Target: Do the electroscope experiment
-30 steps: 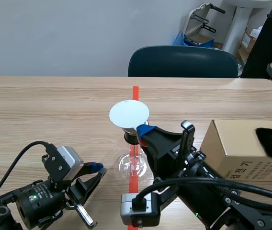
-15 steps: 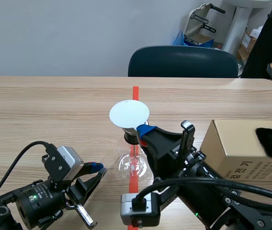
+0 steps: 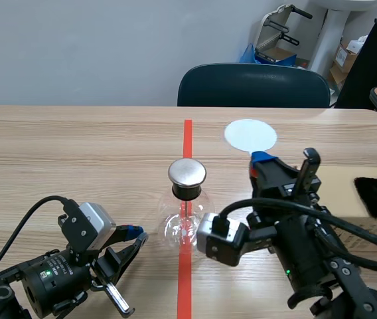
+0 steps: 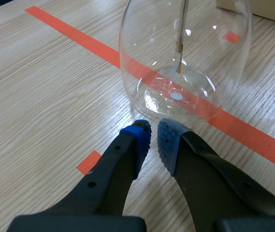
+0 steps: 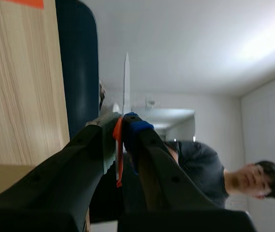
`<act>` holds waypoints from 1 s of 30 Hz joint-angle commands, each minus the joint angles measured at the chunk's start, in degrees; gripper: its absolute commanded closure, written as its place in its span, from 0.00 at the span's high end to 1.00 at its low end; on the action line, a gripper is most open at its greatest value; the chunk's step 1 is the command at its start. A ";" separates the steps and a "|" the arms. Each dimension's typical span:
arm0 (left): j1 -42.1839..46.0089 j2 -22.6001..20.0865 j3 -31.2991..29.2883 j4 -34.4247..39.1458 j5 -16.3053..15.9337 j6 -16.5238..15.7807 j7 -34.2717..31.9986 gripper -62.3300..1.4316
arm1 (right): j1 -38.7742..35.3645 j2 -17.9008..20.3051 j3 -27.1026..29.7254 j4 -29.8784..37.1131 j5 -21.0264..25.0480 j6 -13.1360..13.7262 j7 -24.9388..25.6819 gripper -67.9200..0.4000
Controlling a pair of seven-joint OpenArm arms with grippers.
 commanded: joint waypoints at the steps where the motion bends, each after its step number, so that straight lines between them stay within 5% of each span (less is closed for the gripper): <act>1: -0.04 0.26 -0.04 0.79 -0.35 0.04 -1.01 0.16 | 0.26 0.31 0.39 0.42 -0.17 -0.42 -2.69 0.02; 9: -0.04 0.26 -0.04 0.79 -0.37 0.04 -1.03 0.16 | 0.13 0.31 0.39 0.42 -0.22 -0.42 -15.19 0.02; 17: -0.07 0.28 -0.04 0.79 -0.37 0.04 -1.09 0.16 | -0.15 0.31 0.44 0.42 -0.68 -0.42 -17.29 0.02; 22: -0.07 0.28 -0.04 0.79 -0.37 0.04 -1.46 0.16 | -0.15 0.31 0.44 0.42 -0.92 -0.42 -13.92 0.02; 30: -0.07 0.28 -0.04 0.79 -0.37 0.04 -1.46 0.16 | -0.15 0.31 0.44 0.42 -0.90 -0.42 -0.42 0.02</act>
